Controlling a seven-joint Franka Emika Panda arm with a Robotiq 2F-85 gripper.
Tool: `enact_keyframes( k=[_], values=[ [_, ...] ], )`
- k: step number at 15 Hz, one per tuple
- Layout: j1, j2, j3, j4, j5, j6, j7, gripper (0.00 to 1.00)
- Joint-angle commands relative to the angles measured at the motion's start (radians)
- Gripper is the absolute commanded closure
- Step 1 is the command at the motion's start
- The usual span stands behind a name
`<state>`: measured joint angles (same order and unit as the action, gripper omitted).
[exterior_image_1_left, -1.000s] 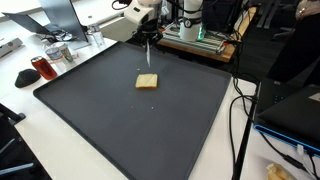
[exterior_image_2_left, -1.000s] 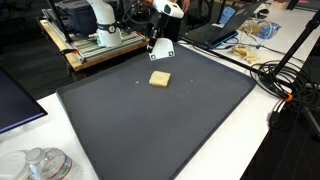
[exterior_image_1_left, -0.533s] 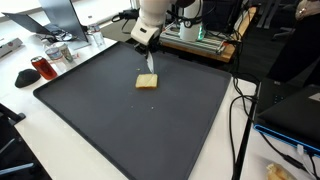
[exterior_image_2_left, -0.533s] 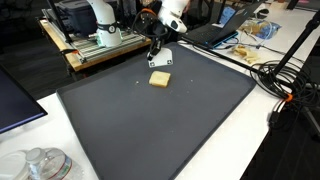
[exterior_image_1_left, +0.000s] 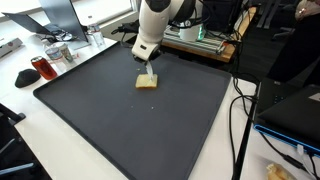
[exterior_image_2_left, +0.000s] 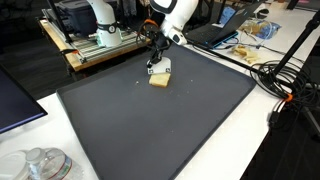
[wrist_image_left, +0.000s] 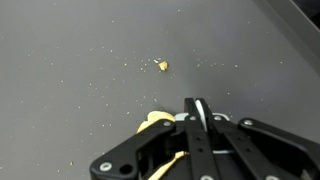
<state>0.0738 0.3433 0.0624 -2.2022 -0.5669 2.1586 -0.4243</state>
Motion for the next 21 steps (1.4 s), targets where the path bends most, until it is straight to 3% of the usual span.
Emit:
enact_keyframes(
  k=[1, 10, 21],
  values=[
    [0.014, 0.059, 0.000, 0.071, -0.026, -0.071, -0.008, 0.99],
    [0.025, 0.156, 0.011, 0.167, -0.008, -0.126, -0.012, 0.99],
    [0.002, 0.205, 0.015, 0.179, 0.024, -0.104, -0.022, 0.99]
  ],
)
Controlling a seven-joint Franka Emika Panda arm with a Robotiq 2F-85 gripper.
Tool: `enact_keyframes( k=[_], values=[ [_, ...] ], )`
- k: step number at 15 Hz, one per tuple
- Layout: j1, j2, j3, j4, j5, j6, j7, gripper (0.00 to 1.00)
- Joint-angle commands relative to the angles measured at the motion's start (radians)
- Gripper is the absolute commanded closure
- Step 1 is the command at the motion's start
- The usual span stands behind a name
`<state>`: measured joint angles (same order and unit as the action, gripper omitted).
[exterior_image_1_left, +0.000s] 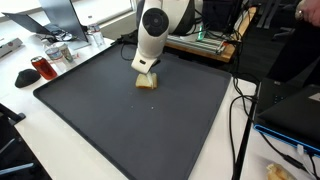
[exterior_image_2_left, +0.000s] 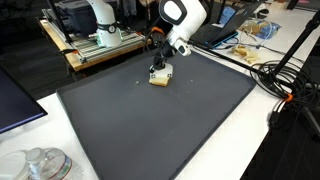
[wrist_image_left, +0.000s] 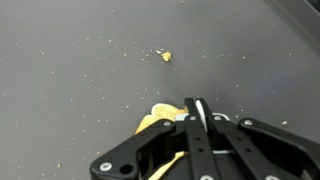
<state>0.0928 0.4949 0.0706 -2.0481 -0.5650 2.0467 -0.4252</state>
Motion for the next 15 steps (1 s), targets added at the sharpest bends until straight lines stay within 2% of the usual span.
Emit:
enact_keyframes(
  k=[1, 15],
  values=[
    [-0.019, 0.057, 0.004, 0.027, 0.020, 0.011, -0.020, 0.99],
    [-0.003, 0.121, 0.006, 0.107, -0.004, -0.046, -0.049, 0.99]
  ],
)
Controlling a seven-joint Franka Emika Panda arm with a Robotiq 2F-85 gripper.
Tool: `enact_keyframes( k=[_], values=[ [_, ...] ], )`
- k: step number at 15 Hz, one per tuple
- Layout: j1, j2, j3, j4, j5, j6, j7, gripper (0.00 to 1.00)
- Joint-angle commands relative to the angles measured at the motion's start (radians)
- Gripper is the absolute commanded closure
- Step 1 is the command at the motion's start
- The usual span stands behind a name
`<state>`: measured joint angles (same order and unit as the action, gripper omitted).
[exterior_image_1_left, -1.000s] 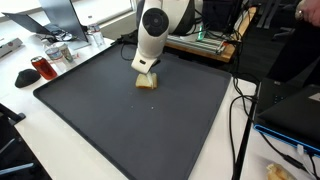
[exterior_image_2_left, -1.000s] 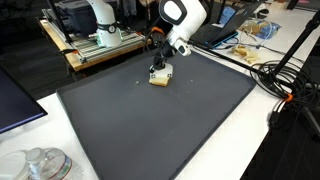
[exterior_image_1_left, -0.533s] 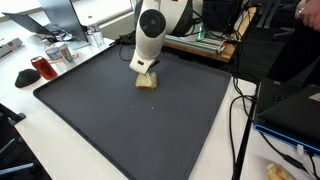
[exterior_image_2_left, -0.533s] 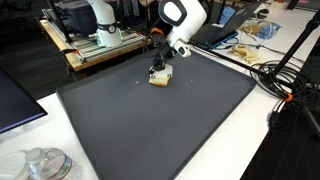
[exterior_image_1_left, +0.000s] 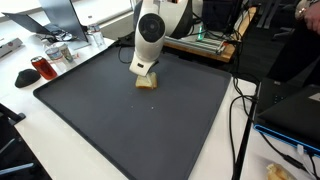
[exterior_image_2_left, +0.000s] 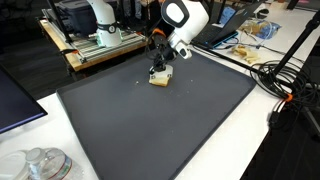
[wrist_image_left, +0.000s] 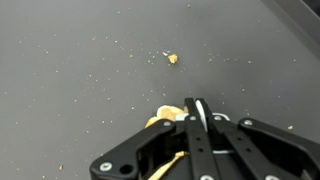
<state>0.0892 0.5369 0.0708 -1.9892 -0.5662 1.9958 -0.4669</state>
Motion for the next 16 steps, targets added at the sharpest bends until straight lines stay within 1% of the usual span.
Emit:
enact_keyframes(
  k=[1, 10, 16],
  values=[
    [0.002, 0.083, 0.007, 0.054, -0.003, -0.001, -0.006, 0.99],
    [0.007, 0.117, 0.010, 0.104, -0.003, -0.042, -0.004, 0.99],
    [0.027, 0.142, 0.014, 0.146, -0.026, -0.086, -0.005, 0.99]
  ],
)
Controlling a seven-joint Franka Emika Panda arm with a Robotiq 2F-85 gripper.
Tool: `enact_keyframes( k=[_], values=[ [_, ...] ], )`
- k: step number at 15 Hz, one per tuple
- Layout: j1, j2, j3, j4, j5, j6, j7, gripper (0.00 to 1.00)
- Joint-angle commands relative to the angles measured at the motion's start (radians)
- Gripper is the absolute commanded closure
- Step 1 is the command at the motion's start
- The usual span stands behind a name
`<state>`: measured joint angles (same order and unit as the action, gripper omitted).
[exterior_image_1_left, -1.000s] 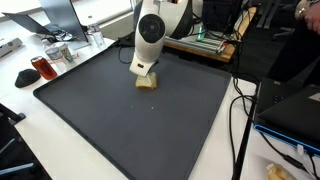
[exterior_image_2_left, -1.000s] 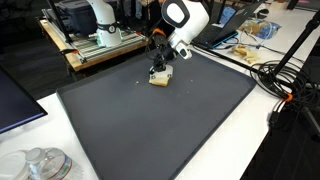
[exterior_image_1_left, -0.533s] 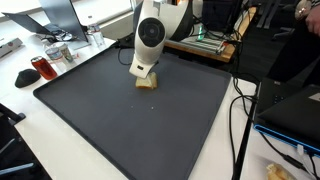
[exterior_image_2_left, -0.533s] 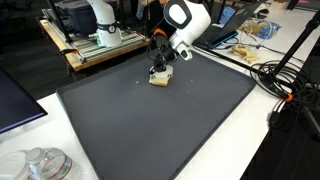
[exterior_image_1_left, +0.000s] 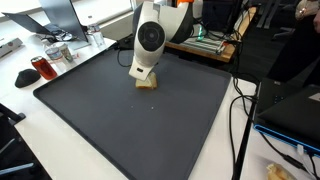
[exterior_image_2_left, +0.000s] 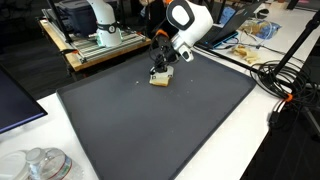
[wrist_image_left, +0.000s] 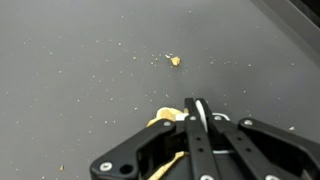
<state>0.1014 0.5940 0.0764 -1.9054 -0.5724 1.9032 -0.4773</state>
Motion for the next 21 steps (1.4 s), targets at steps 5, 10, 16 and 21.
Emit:
enact_keyframes(
  k=[5, 10, 16, 21],
  values=[
    [0.017, 0.102, 0.010, 0.081, -0.018, -0.018, 0.004, 0.99],
    [0.025, 0.108, 0.022, 0.100, -0.012, -0.028, -0.004, 0.99],
    [0.024, 0.111, 0.040, 0.111, 0.012, -0.036, -0.008, 0.99],
    [0.030, 0.116, 0.047, 0.125, 0.010, -0.046, -0.010, 0.99]
  ],
)
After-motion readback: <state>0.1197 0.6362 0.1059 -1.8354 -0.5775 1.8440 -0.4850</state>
